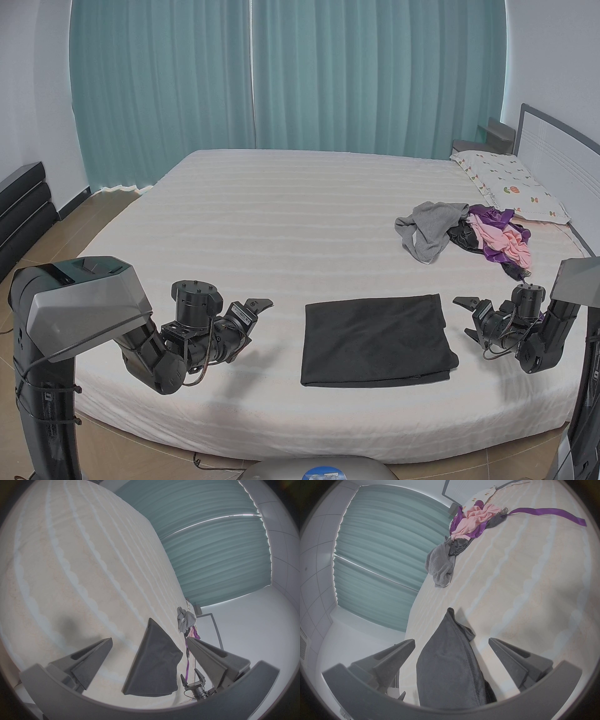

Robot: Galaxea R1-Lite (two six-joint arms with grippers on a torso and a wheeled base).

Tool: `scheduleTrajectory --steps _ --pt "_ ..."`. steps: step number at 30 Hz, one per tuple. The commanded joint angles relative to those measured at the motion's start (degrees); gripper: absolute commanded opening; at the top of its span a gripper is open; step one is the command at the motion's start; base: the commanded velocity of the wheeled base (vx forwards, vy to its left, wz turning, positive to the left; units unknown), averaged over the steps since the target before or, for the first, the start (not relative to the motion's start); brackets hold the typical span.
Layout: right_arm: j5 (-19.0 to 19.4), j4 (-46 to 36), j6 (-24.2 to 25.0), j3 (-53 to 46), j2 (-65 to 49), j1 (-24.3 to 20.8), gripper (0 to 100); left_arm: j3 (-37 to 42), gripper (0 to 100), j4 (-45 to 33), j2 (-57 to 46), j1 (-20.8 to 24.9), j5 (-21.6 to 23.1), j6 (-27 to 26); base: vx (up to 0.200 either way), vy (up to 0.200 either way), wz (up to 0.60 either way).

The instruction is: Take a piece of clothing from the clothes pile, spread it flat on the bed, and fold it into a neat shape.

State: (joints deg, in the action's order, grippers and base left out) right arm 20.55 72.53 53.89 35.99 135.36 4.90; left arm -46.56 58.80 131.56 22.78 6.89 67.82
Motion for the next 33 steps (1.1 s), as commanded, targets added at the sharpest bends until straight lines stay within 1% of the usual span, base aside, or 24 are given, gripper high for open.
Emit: scheduleTrajectory --steps 1,11,13,17,18,19,23,26,33 --pt "0.1 0.68 -0.02 -0.48 0.95 0.02 100 -1.08 100 0.27 1.15 0.33 -0.12 -0.14 0.0 -0.2 0.0" --pt "-0.51 3.23 -0.37 -1.53 2.36 -0.68 100 -0.91 100 0.44 1.33 0.24 -0.38 -1.28 0.0 -0.2 0.0" --pt "-0.51 3.58 -0.37 -1.62 2.45 -0.68 100 -1.08 100 0.44 1.42 0.07 -0.47 -2.07 0.0 0.0 0.0" --pt "-0.51 4.11 -0.46 -1.62 2.89 -0.68 100 -2.05 100 0.44 5.81 -0.46 -1.17 -15.96 0.0 0.0 0.0" --pt "-0.51 4.28 -0.46 -1.62 2.89 -0.68 100 -2.84 100 0.62 6.95 -0.46 -1.7 -18.95 0.0 0.0 0.0" --pt "-0.51 4.28 -0.46 -1.62 2.89 -0.68 100 -3.81 100 0.71 7.83 -0.37 -2.14 -20.79 0.0 0.0 0.0" --pt "-0.51 4.28 -0.46 -1.62 2.89 -0.77 100 -6.35 100 0.27 9.24 0.33 -2.14 -20.97 0.0 0.0 0.0" --pt "-0.51 4.28 -0.63 -1.62 2.98 -0.77 100 -10.05 100 0.27 11.53 0.68 -1.88 -21.15 0.0 0.0 0.0" --pt "-0.6 4.28 -0.72 -1.62 3.24 -0.95 100 -10.75 100 0.27 12.32 0.77 -1.88 -21.5 0.0 0.0 0.0"
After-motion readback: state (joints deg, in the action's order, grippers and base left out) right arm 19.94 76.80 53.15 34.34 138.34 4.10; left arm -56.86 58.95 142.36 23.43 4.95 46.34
